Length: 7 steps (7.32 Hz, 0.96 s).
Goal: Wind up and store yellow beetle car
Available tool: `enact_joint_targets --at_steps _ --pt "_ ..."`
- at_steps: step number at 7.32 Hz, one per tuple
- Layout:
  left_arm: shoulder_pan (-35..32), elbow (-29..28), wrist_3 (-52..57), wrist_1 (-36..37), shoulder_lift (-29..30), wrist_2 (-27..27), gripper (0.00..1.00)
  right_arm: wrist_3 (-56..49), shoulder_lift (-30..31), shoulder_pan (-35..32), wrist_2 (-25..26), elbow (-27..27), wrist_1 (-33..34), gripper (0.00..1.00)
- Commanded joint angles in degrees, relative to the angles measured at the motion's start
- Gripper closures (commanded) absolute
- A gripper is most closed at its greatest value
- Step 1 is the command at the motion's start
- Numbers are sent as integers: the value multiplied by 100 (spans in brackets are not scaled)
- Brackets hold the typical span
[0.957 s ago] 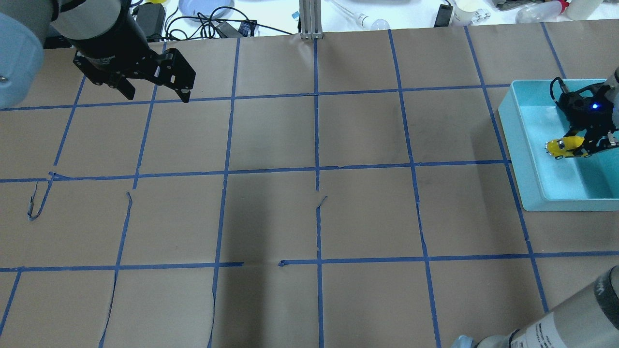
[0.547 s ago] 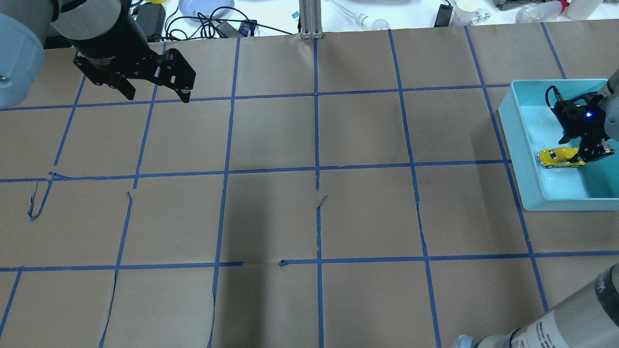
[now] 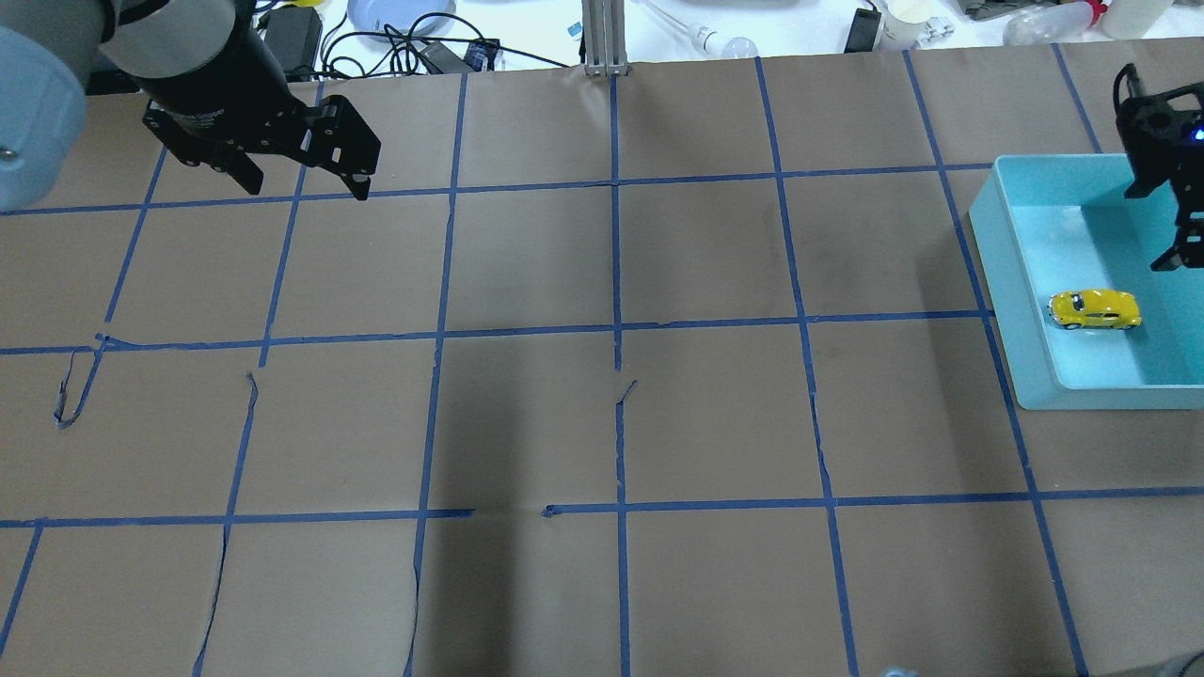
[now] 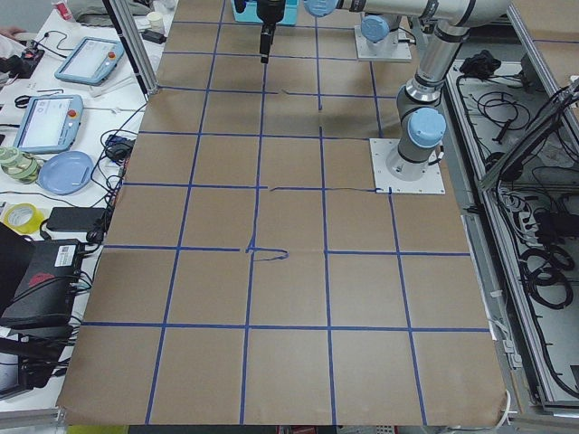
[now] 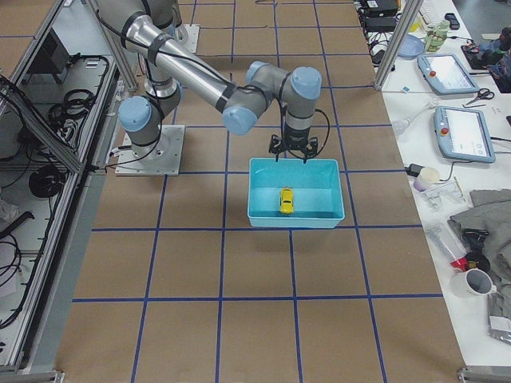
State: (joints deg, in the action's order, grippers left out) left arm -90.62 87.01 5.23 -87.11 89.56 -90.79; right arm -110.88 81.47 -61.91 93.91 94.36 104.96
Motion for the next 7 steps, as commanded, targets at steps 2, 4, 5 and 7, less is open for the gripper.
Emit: enact_joint_targets --at_steps 2,4,5,7 --pt "0 0 -4 -8 0 0 0 3016 738 -1275 -145 -908 -1730 0" --pt "0 0 4 -8 0 0 0 5435 791 -2329 -102 -1182 -1900 0" --pt "0 0 4 -8 0 0 0 6725 765 -2830 -93 -1226 -1883 0" --pt "0 9 4 -8 0 -9 0 9205 739 -3187 -180 -1236 -1839 0"
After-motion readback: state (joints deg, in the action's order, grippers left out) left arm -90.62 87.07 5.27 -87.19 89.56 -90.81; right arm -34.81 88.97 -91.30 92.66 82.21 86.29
